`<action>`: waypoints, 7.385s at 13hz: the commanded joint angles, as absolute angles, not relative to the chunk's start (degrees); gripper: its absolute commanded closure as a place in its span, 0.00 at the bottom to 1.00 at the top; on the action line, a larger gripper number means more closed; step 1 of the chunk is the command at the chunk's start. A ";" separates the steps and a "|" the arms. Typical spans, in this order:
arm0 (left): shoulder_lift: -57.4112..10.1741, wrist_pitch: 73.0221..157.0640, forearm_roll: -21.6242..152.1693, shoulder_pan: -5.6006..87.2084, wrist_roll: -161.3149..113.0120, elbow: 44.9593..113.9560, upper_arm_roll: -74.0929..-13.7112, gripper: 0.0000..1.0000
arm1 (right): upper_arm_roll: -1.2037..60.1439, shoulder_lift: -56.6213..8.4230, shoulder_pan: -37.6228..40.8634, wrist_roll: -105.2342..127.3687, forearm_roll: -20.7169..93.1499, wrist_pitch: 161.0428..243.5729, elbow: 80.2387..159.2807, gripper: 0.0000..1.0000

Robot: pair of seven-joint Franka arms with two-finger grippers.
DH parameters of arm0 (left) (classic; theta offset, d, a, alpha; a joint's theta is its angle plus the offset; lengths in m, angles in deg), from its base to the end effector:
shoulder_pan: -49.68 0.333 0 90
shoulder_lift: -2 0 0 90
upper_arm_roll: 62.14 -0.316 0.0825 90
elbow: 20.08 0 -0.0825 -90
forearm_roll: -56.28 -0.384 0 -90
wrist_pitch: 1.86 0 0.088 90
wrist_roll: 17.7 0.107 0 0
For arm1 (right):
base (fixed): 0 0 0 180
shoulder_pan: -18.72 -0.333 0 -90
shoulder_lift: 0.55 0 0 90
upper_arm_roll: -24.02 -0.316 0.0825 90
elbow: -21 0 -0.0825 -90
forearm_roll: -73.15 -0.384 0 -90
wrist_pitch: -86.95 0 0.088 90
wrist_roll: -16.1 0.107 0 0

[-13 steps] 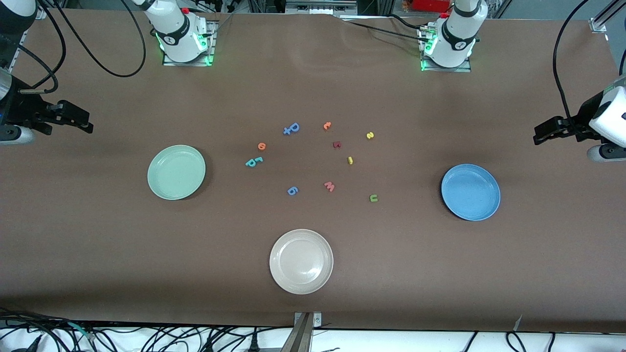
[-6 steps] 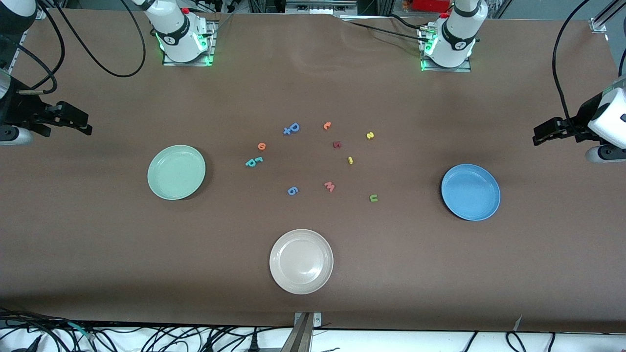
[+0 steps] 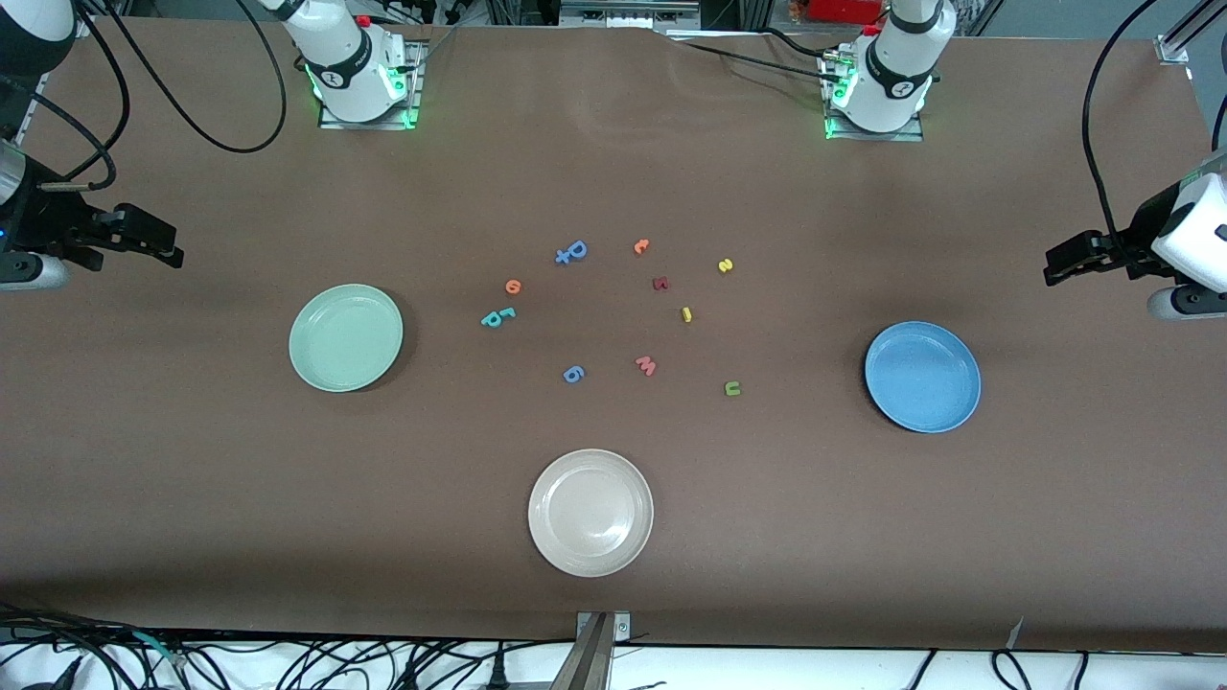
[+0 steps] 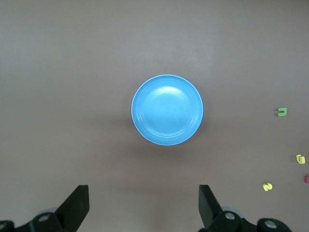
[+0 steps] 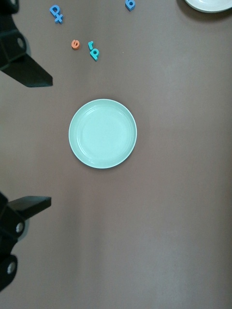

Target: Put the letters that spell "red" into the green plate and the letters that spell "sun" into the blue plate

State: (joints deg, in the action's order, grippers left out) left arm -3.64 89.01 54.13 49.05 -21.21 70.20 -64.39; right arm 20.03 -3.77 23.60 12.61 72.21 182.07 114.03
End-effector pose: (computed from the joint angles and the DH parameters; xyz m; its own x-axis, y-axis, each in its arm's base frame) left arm 0.5815 0.0194 0.5676 0.9924 0.0888 -0.0853 0.0851 -0.9953 -0.0465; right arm 0.5766 -0.0083 0.5755 0.9989 0.0439 -0.0183 0.0435 -0.9988 -0.0214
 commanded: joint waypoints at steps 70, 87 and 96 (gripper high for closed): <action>-17.66 88.67 63.01 43.55 -21.83 68.51 -61.61 0.00 | 19.89 -31.05 -8.00 103.29 74.91 236.28 139.30 0.69; -30.34 137.45 74.65 15.40 -62.95 89.69 -61.52 0.00 | 37.02 -21.46 -7.56 64.03 74.82 218.17 137.54 0.83; -31.92 137.71 74.56 12.50 -69.64 89.96 -61.52 0.88 | 40.72 -27.44 -6.42 57.58 74.82 218.26 137.90 0.12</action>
State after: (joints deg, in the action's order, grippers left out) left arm -32.11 137.02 72.65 13.53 -69.21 89.71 -60.61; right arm 40.72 -27.54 -6.27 58.13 74.27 218.37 138.03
